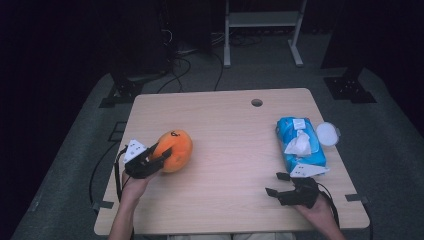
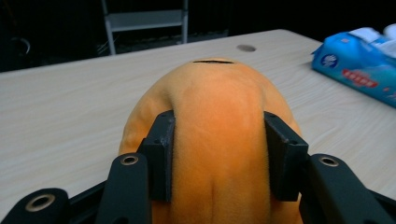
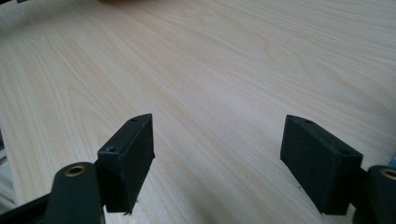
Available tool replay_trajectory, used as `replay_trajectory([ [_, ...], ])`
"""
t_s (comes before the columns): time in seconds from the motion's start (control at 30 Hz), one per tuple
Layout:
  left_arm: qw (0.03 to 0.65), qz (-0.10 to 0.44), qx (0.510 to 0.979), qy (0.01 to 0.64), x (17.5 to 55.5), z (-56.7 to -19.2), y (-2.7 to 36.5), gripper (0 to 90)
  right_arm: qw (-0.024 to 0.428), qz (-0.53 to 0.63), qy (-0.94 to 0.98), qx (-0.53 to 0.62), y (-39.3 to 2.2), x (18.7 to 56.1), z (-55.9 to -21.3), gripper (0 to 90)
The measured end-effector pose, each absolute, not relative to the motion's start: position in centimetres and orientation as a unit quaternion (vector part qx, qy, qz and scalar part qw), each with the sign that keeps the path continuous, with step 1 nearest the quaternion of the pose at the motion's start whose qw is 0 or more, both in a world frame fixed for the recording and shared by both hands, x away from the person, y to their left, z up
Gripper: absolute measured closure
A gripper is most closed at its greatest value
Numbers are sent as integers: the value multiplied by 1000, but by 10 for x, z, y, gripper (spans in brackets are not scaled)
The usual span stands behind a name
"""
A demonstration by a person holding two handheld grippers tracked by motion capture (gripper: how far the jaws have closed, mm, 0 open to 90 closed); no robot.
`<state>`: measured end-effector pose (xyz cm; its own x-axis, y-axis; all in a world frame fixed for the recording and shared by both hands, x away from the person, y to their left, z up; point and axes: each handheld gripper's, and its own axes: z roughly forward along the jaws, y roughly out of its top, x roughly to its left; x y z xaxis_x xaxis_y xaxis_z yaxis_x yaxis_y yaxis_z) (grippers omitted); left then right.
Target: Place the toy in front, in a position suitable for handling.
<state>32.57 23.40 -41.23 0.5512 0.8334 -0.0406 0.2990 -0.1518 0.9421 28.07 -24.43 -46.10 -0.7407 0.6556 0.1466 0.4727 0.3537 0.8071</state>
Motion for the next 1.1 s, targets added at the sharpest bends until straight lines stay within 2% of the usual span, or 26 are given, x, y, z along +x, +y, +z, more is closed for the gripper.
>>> replay_trajectory([
  [0.4, 546, 228, 732, 337, 312, -395, 190, 521, 106, 452, 815, 348, -246, 281, -460, 247],
  [0.7, 545, 194, 765, 282, 301, -402, 140, 521, 109, 456, 810, 351, -249, 281, -459, 247],
  [1.1, 532, 174, 788, 258, 299, -415, 110, 520, 115, 460, 806, 356, -253, 281, -457, 247],
])
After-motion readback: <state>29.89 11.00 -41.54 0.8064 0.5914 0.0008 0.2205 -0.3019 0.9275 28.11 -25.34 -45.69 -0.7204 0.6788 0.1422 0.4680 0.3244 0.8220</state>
